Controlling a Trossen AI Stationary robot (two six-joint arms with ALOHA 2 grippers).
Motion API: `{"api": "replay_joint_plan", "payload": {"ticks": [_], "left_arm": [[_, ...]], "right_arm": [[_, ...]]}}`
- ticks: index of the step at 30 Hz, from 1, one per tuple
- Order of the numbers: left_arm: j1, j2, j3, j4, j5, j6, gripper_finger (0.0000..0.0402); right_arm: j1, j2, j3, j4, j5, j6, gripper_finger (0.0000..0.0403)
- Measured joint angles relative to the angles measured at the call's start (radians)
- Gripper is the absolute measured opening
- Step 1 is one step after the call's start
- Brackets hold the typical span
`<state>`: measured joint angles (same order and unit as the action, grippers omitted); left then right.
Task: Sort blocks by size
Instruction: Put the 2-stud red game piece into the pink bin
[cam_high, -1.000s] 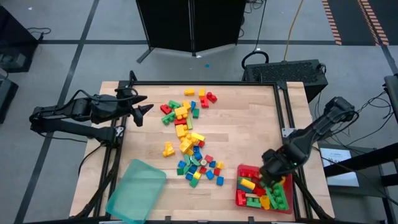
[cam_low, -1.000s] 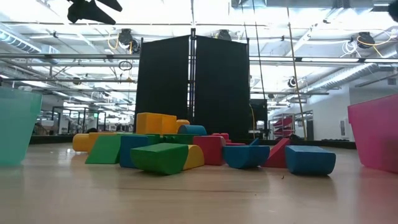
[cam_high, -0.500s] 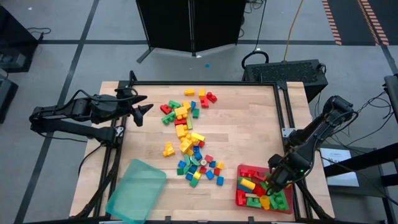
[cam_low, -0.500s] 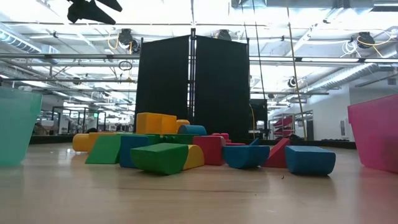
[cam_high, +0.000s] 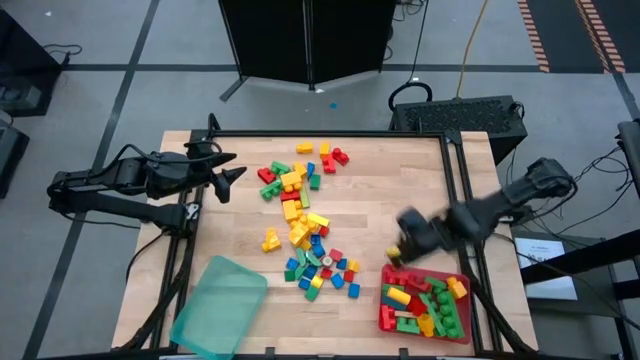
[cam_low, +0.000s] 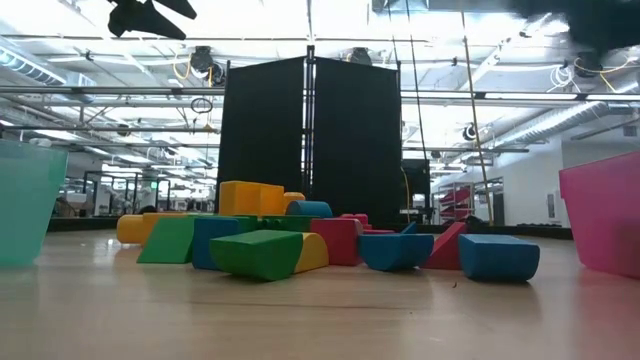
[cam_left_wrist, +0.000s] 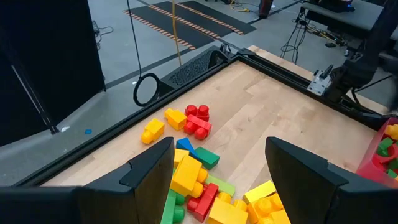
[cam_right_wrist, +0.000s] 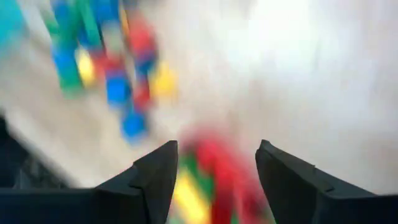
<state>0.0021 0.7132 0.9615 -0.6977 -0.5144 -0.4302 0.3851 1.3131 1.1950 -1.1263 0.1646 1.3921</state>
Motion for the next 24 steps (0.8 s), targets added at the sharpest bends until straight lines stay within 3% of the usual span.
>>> {"api": "replay_joint_plan", "payload": {"ticks": [5,11,18,24], "left_arm": [[0.0,0.0,0.0,0.0,0.0,0.001,0.0255],[0.0,0.0,0.0,0.0,0.0,0.001,0.0255],[0.0,0.0,0.0,0.0,0.001,0.001,0.0255],[0.0,0.0,0.0,0.0,0.001,-0.001,0.0255]], "right_arm": [[-0.353,0.107,0.102,0.108,0.14,-0.482,0.0212],[-0.686,0.337,0.243,0.34,0.023,-0.941,0.0213],[-0.849,0.643,0.454,0.28,-0.149,-1.18,0.0233],[-0.877,0.834,0.633,0.161,-0.088,-1.31,0.0294]]}}
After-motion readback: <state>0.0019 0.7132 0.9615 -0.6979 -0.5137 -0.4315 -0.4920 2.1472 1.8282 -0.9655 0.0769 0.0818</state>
